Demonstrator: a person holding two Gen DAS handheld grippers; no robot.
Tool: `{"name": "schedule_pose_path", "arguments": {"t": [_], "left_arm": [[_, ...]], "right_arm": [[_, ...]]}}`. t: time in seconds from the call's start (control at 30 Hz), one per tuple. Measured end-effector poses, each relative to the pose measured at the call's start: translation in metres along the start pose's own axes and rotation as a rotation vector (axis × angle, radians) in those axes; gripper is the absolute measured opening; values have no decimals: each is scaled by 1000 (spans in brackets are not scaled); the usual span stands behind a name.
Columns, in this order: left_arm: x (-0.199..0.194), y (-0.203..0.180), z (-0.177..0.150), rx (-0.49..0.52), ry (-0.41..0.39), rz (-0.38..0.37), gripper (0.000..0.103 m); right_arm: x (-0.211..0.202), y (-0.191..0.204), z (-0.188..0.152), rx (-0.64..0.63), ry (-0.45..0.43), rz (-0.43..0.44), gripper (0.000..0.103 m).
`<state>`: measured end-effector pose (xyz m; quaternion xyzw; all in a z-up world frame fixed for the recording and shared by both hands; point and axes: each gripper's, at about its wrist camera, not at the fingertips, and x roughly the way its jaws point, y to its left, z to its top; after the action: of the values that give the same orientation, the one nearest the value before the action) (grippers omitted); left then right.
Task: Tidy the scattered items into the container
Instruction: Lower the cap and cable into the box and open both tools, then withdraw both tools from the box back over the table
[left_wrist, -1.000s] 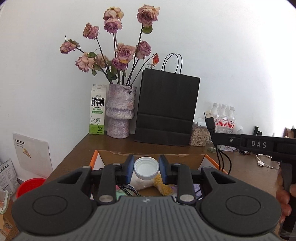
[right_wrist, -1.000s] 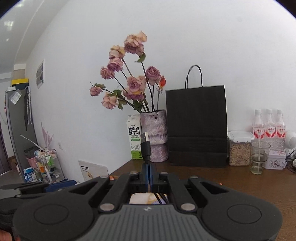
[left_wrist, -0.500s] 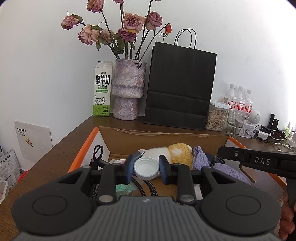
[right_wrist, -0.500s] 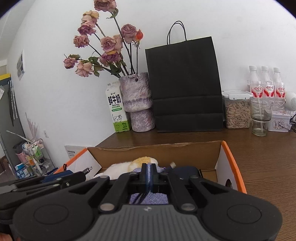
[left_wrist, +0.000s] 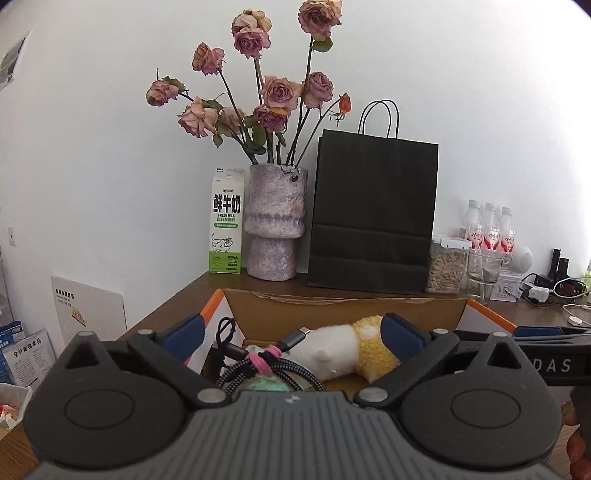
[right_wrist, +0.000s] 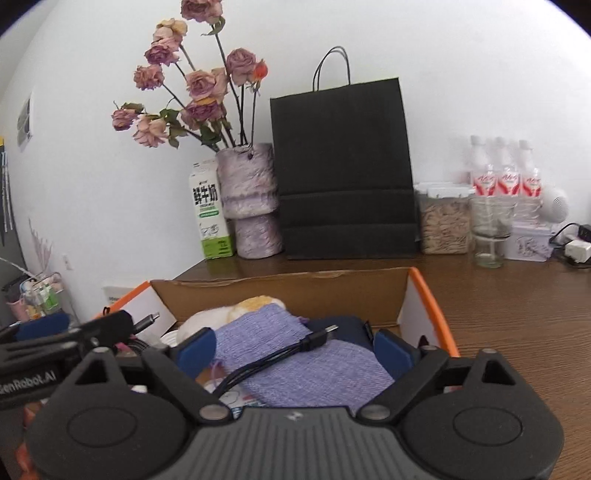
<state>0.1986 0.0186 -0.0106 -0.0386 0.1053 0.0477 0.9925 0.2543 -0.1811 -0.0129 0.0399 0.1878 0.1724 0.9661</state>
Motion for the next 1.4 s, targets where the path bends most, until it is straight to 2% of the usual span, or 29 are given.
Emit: {"name": "schedule_pose_path", "arguments": {"t": [0.07, 0.43, 0.8, 0.97, 1.07, 1.3, 1.4], "left_arm": [[-1, 0, 0, 6, 4, 6, 103], [-21, 6, -11, 30, -19, 45, 103], [-59, 29, -24, -10, 37, 47, 103], [-69, 33, -29, 7, 107, -9, 103], [-73, 32, -32, 26, 137, -29, 103], [-65, 30, -39, 56, 280, -23, 103], [-59, 34, -42, 36, 323, -35, 103]], "right_arm": [[-8, 0, -4, 0, -24, 4, 103], [-43, 10, -24, -101, -104, -68, 103], [-83, 15, -49, -132, -54, -93, 103], [-91, 19, -57, -113, 35, 16, 103], [-88, 28, -61, -142, 80, 7, 103], [-65, 43, -67, -170, 216, -38, 103], [-54, 46, -68, -155, 261, -30, 97]]}}
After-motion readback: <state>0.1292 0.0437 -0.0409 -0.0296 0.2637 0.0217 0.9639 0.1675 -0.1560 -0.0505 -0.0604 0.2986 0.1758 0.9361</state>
